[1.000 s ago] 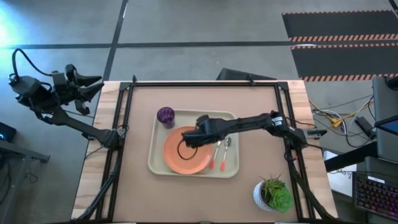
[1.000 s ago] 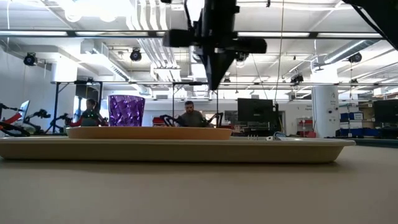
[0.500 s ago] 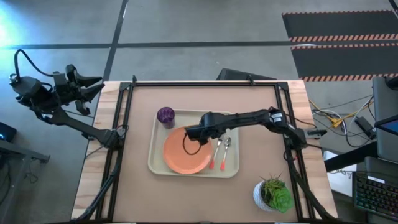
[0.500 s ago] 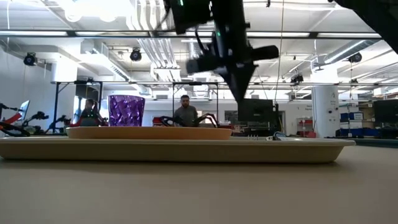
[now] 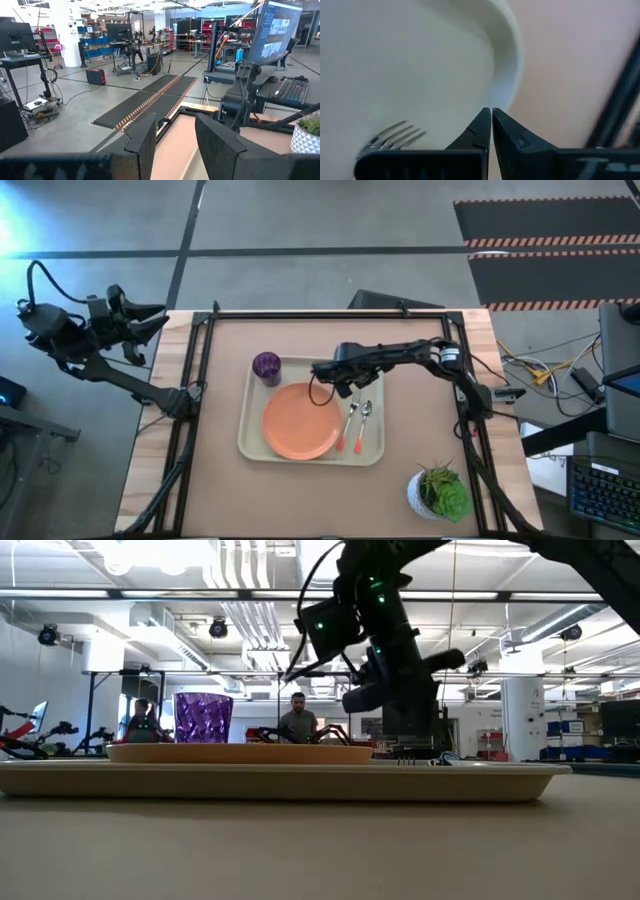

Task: Pick and place plate/cup/fork/spoon on tray
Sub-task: Adjust the beige tray

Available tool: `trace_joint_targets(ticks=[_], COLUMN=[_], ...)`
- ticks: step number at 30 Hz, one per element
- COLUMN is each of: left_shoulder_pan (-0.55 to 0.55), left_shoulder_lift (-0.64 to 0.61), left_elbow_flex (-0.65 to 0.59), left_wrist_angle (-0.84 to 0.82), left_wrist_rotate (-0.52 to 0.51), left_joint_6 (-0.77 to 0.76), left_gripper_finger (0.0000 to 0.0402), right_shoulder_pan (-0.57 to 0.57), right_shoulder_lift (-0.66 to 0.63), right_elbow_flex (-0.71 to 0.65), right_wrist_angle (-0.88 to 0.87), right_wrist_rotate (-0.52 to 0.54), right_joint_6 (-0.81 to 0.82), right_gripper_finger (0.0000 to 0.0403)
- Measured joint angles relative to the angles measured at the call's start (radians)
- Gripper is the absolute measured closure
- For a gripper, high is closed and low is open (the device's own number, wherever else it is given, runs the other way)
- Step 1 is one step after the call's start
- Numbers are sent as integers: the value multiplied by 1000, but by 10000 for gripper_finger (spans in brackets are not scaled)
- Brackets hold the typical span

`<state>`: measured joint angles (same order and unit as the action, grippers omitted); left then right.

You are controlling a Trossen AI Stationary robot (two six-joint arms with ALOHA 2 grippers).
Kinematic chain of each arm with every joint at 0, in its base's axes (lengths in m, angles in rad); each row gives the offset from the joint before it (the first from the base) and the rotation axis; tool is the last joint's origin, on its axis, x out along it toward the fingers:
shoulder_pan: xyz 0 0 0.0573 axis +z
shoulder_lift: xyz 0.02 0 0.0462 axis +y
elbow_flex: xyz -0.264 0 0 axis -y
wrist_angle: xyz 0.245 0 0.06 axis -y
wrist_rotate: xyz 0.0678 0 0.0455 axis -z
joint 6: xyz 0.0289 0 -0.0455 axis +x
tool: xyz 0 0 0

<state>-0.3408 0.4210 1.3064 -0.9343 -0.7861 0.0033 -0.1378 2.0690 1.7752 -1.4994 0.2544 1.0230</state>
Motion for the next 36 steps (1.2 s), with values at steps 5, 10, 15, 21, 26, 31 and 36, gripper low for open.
trace_joint_targets(ticks=[5,10,15,21,26,31,36], left_shoulder_pan=[0,0,0,0,0,0,0], left_shoulder_lift=[0,0,0,0,0,0,4], left_elbow_flex=[0,0,0,0,0,0,0], left_wrist_angle=[1,1,2,7,10,9,9], left_wrist_rotate=[0,0,0,-8,-8,-8,-8], left_joint_6=[0,0,0,0,-4,-24,-24], left_gripper_finger=[282,282,282,282,282,282,282], right_shoulder_pan=[-46,-95,-126,-137,-145,-176,-236], right_shoulder_lift=[-55,-127,-179,-206,-218,-235,-252], right_elbow_flex=[-116,-255,-363,-464,-513,-537,-545], right_wrist_angle=[214,389,435,489,502,492,487], right_wrist_rotate=[-47,-72,-102,-133,-152,-155,-119], right_joint_6=[-46,-56,-55,-48,-64,-106,-176], right_gripper_finger=[394,394,394,394,394,394,394])
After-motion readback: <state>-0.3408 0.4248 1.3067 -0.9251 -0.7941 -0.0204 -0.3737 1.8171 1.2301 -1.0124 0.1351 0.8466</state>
